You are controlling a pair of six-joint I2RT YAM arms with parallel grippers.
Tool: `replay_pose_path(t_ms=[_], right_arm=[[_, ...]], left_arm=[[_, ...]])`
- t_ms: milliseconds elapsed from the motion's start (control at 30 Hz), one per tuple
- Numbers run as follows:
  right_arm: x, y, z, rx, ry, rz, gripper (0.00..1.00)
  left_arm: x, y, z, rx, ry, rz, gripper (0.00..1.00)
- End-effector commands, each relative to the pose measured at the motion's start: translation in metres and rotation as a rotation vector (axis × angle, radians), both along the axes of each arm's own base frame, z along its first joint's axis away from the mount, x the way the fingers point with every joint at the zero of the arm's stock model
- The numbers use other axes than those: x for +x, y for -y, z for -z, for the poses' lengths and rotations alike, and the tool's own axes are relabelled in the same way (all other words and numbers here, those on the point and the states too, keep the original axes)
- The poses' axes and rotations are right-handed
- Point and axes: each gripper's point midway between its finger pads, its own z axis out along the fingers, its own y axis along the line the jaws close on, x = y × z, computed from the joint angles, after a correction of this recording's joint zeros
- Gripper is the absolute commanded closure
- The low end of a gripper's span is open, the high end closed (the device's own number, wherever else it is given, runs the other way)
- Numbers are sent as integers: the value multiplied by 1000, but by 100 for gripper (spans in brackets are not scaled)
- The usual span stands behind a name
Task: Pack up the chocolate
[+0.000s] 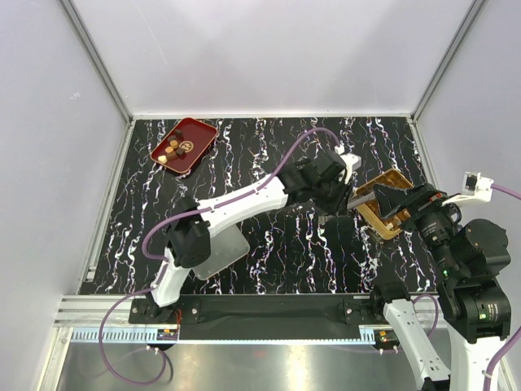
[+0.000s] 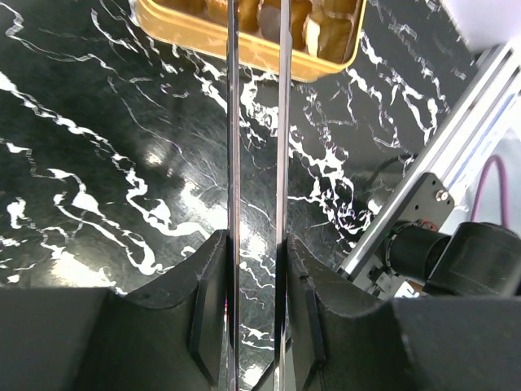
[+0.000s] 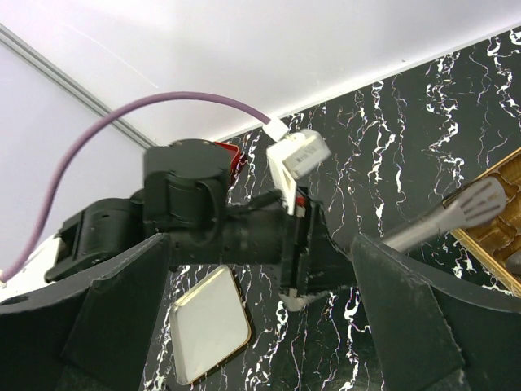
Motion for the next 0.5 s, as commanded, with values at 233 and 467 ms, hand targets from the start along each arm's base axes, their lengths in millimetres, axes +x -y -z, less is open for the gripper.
replay_pose_path(t_ms=[233,467], right_arm=[[-1,0,-7,-6,25,-4,0],[0,0,-6,-6,25,-1,0]], left_arm=[[5,20,-14,-69,62,34,69],[6,24,3,-48,44,36,67]])
